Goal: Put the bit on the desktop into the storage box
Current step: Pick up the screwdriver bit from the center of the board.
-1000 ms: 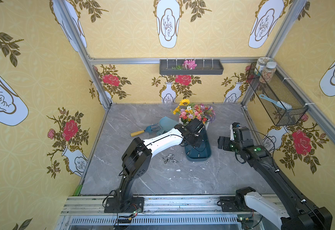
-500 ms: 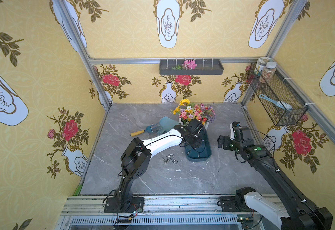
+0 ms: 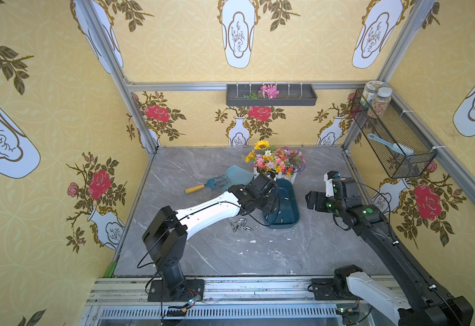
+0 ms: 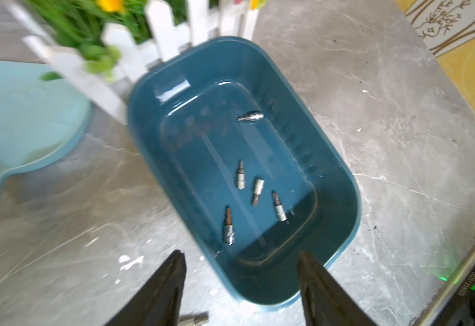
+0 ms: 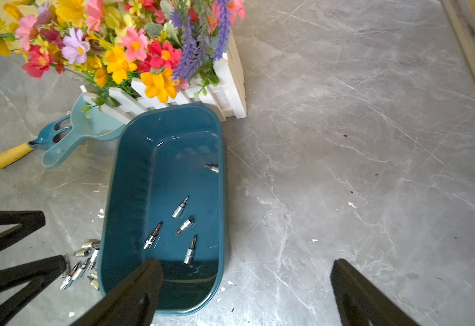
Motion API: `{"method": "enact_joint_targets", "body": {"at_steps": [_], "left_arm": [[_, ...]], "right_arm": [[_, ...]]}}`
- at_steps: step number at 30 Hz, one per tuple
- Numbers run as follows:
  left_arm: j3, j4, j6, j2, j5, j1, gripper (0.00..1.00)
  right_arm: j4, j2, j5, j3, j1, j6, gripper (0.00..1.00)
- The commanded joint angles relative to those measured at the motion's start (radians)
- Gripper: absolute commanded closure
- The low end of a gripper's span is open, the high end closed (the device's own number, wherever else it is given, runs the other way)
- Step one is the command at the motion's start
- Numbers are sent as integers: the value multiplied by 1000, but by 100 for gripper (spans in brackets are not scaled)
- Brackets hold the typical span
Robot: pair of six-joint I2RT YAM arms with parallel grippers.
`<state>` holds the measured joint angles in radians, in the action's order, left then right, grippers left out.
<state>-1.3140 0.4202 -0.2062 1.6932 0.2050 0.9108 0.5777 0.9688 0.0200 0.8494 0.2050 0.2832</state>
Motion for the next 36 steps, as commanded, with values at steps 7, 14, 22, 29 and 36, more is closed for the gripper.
{"method": "enact_joint_targets", "body": {"at_steps": [7,14,22,29,36], "left_arm": [[232,-179,-61,-218,315,-4,10],[403,-287,-167,-382,338,-77,0],[630,-397,-331,-583,229,-263,0],[801,-461,-461,-745,187,-395,0],[921,-475,-596,-879,175,-520,0]], "right_arm": [[-36,41,260,57,6,-1,2],[15,104,271,119,121,-31,4],[172,270,2,280,425,-52,11],[257,477,-137,415,627,-48,20],[243,652,-137,497,720,-47,28]]}}
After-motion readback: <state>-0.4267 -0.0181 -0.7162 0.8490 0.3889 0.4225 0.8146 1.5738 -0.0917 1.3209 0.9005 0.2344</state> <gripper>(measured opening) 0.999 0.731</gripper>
